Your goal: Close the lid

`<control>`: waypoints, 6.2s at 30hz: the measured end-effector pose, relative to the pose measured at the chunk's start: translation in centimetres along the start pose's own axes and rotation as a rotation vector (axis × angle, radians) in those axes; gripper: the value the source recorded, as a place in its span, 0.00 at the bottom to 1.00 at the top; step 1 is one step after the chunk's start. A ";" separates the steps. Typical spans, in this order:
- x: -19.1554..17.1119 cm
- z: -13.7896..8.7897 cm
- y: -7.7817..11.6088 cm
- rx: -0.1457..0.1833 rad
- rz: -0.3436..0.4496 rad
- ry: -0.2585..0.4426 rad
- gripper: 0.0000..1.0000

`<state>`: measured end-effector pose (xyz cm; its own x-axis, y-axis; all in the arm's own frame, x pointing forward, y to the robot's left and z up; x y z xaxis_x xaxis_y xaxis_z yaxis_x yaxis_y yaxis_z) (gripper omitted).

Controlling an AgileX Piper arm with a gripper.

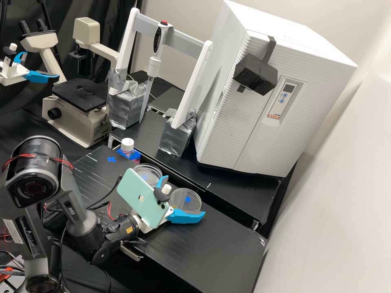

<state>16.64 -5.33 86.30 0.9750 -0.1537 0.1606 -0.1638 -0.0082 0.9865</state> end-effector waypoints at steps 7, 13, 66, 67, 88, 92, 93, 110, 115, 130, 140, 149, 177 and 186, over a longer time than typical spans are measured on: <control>0.0 0.2 0.2 0.002 0.012 0.009 1.00; 0.0 0.5 0.4 -0.007 0.003 0.008 1.00; -1.0 0.7 0.7 -0.042 0.041 -0.059 0.00; -1.0 0.8 0.7 -0.039 0.039 -0.060 0.00; -0.9 0.7 0.6 -0.033 0.039 -0.058 0.00; -0.9 0.7 0.6 -0.033 0.038 -0.057 0.00; -0.9 0.6 0.5 -0.033 0.036 -0.055 0.00; -1.7 -0.6 1.0 -0.010 0.065 -0.015 0.00; -3.1 -3.0 1.8 0.001 0.126 0.087 0.00; -4.6 -7.3 -0.8 -0.087 -0.123 0.379 0.00; -3.4 -6.0 -2.3 -0.113 -0.241 0.346 0.00; -3.2 -5.1 -2.3 -0.127 -0.259 0.302 0.00; -3.2 -3.9 -2.2 -0.119 -0.284 0.257 1.00; -3.3 -3.7 -1.9 -0.122 -0.268 0.239 1.00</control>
<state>14.33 -1.21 84.00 0.9907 0.0732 -0.1145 0.1067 0.1030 0.9889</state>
